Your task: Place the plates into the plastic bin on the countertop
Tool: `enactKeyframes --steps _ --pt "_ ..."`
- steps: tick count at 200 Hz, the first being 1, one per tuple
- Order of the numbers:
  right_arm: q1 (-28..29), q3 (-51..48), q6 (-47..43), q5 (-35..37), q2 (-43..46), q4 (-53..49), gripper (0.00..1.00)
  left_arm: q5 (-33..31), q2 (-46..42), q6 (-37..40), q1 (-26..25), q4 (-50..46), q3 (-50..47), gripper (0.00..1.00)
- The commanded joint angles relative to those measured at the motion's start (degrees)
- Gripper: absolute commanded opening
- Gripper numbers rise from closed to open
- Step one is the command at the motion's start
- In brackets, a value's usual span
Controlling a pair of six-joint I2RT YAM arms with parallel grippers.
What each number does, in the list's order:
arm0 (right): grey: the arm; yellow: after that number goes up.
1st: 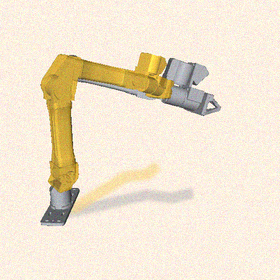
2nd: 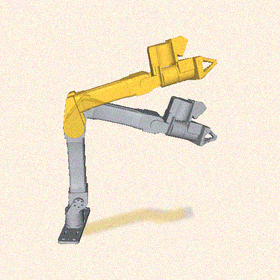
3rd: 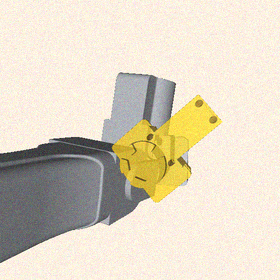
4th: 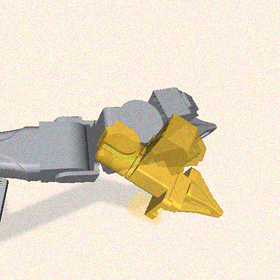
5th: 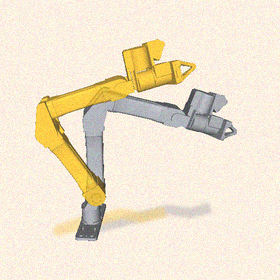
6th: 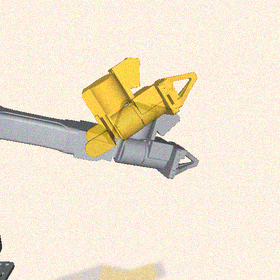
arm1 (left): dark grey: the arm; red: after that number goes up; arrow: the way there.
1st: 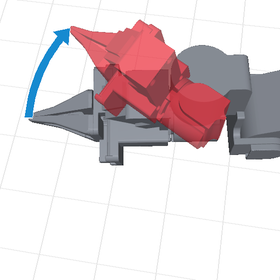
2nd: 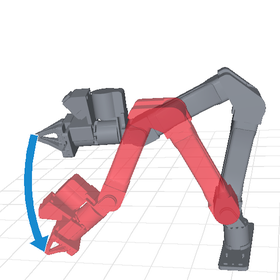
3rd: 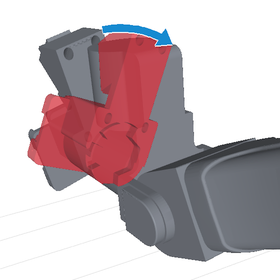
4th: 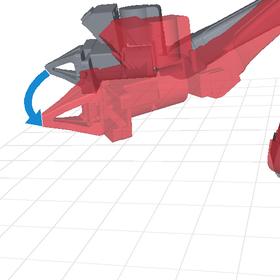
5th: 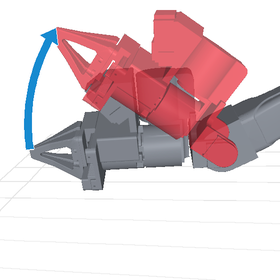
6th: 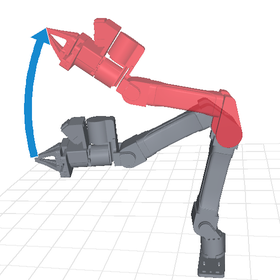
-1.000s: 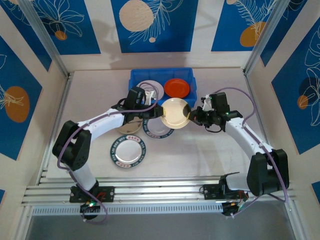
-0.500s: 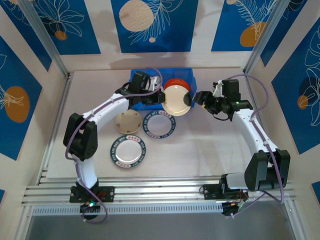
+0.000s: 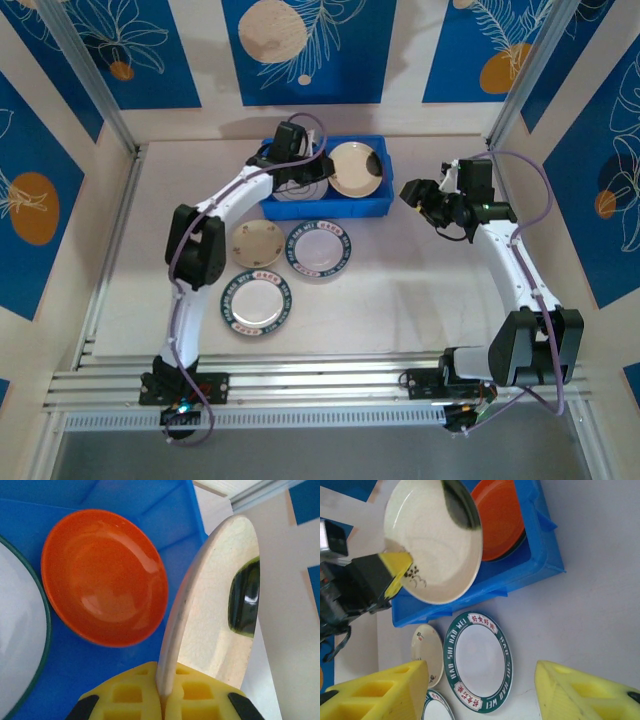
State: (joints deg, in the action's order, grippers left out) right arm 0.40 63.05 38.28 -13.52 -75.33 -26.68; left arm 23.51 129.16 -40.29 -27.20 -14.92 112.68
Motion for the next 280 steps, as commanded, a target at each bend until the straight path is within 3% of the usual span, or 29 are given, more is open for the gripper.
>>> enactKeyframes --steps 1,89,245,280 --pt "-0.2 1.8 0.7 -0.3 0.8 -0.9 0.59 0.4 3.5 -5.8 1.1 5.2 3.6 0.00" --pt "-0.4 2.8 0.7 -1.1 -0.9 -1.4 0.58 -2.0 12.5 -11.6 1.7 10.6 7.7 0.00" --pt "-0.6 4.0 0.5 -2.0 -3.0 -1.6 0.58 -4.2 20.8 -13.0 1.5 3.4 19.7 0.00" --pt "-0.6 4.0 0.2 -2.2 -3.0 -1.6 0.58 -4.2 22.1 -12.8 1.1 1.3 22.4 0.23"
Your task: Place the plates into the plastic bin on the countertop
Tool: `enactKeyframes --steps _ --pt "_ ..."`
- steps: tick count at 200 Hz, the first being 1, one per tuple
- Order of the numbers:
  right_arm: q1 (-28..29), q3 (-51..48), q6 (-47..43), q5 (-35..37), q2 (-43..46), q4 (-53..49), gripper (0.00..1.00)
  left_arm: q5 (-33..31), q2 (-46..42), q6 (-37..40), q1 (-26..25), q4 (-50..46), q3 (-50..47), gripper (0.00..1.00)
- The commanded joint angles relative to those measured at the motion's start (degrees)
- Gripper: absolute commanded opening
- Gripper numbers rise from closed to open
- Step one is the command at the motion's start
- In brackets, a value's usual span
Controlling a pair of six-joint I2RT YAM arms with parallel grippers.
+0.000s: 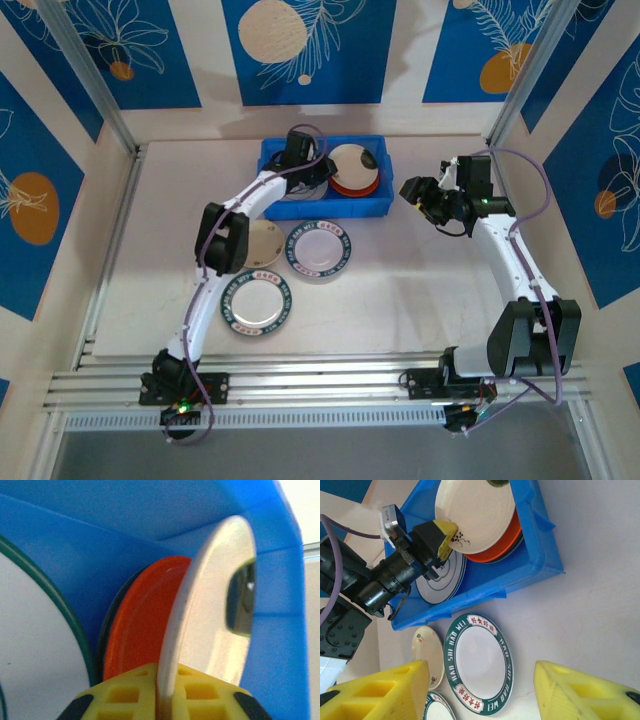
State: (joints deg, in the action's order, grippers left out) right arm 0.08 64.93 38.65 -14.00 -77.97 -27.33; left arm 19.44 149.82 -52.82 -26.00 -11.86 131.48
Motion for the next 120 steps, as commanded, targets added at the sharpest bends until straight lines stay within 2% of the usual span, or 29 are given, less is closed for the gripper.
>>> enactKeyframes --steps 1,21,63,120 --pt "-0.3 2.1 -0.2 -1.7 -0.4 -0.9 0.58 -0.2 1.4 -0.3 -0.1 -1.8 3.7 0.24" --pt "-0.3 2.0 0.1 -1.9 -0.4 -0.4 0.58 -0.7 1.3 0.5 -0.4 -2.8 4.2 0.31" --pt "-0.1 1.6 0.2 -1.9 -0.4 0.0 0.58 -2.0 0.6 2.6 -0.5 -5.9 5.0 0.35" --pt "0.1 -0.5 0.4 -1.7 0.4 1.1 0.58 -7.8 -3.5 11.5 -0.8 -14.2 4.3 0.39"
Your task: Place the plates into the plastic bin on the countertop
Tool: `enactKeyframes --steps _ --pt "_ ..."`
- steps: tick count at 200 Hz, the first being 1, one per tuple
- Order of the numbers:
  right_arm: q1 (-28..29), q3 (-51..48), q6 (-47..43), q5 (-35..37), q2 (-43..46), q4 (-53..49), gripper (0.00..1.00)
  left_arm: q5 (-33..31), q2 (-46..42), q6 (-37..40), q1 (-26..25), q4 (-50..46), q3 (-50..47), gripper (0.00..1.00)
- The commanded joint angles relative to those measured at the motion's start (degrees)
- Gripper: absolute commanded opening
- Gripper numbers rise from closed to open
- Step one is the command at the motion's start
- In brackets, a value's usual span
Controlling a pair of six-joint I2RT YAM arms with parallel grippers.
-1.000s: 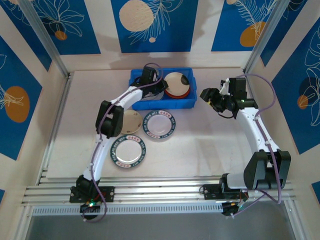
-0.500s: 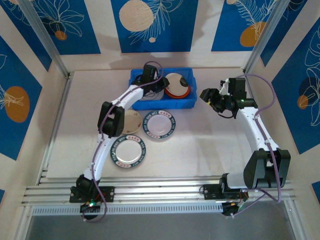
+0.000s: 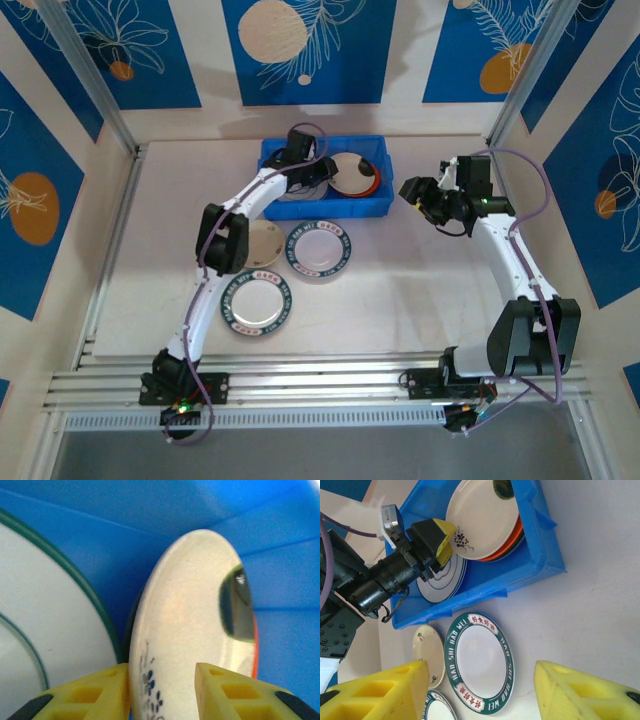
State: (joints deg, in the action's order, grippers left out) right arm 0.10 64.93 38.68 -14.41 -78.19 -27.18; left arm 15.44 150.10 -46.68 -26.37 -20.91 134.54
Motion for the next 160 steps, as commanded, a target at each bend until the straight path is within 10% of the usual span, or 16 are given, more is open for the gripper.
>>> enactKeyframes --steps 1,160 --pt "0.1 -0.5 0.4 -1.2 0.6 0.9 0.58 -3.9 -3.8 5.4 -0.4 -5.2 1.3 0.39" --pt "0.8 -1.3 0.1 -0.8 0.5 0.7 0.58 -3.2 -0.9 3.4 -0.4 -1.0 1.3 0.20"
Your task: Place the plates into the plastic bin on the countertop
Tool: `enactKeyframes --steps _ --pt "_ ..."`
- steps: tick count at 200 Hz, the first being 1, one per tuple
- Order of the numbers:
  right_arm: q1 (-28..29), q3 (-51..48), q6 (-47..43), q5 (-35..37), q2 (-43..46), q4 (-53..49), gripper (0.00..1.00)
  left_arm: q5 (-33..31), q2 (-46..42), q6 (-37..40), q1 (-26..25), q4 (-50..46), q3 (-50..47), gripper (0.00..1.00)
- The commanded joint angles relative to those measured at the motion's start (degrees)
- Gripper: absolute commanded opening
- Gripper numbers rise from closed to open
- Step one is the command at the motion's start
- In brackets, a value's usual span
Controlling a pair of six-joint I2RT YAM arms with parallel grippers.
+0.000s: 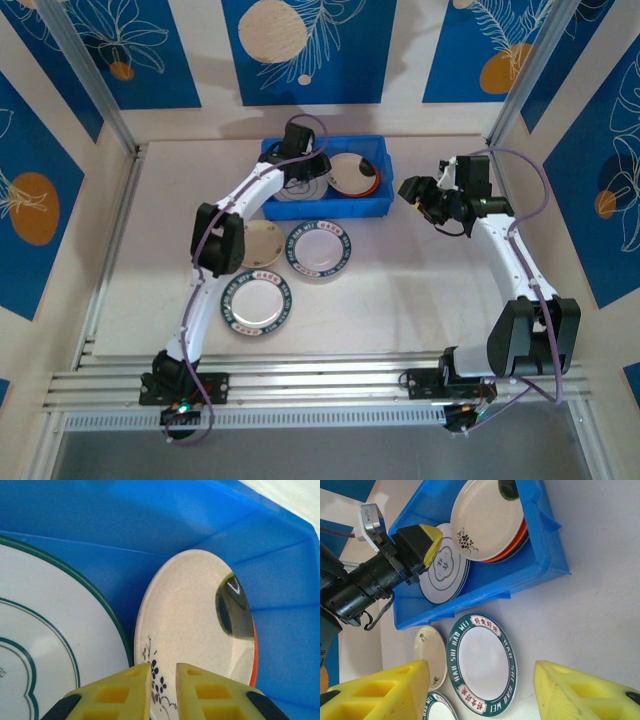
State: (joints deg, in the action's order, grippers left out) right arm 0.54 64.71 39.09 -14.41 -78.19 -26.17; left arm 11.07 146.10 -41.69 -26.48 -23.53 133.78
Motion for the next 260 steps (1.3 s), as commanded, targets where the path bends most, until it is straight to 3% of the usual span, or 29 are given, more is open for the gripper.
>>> enactKeyframes --steps 1,73,142,172,213,260 --pt "0.4 -1.1 -0.4 -0.8 0.6 -0.3 0.58 1.3 3.1 -1.6 -0.3 1.7 2.1 0.20" --pt "0.7 -0.6 -0.3 -0.6 0.3 -0.8 0.57 3.8 5.9 -3.8 -0.4 4.2 3.6 0.17" --pt "1.7 -0.2 -0.9 -2.0 -1.0 1.1 0.55 3.5 1.0 -1.4 -0.3 4.8 3.8 0.16" --pt "2.1 -1.7 -1.1 -2.3 -0.4 3.5 0.55 2.3 -4.2 2.9 -0.9 4.1 3.6 0.15" --pt "3.2 -2.4 -0.9 -2.5 -0.3 5.2 0.55 0.1 -13.1 9.4 -2.3 -0.3 2.1 0.23" --pt "5.3 -2.4 -1.3 -2.5 -0.3 6.3 0.55 0.2 -28.0 14.2 -4.5 0.8 -11.3 0.34"
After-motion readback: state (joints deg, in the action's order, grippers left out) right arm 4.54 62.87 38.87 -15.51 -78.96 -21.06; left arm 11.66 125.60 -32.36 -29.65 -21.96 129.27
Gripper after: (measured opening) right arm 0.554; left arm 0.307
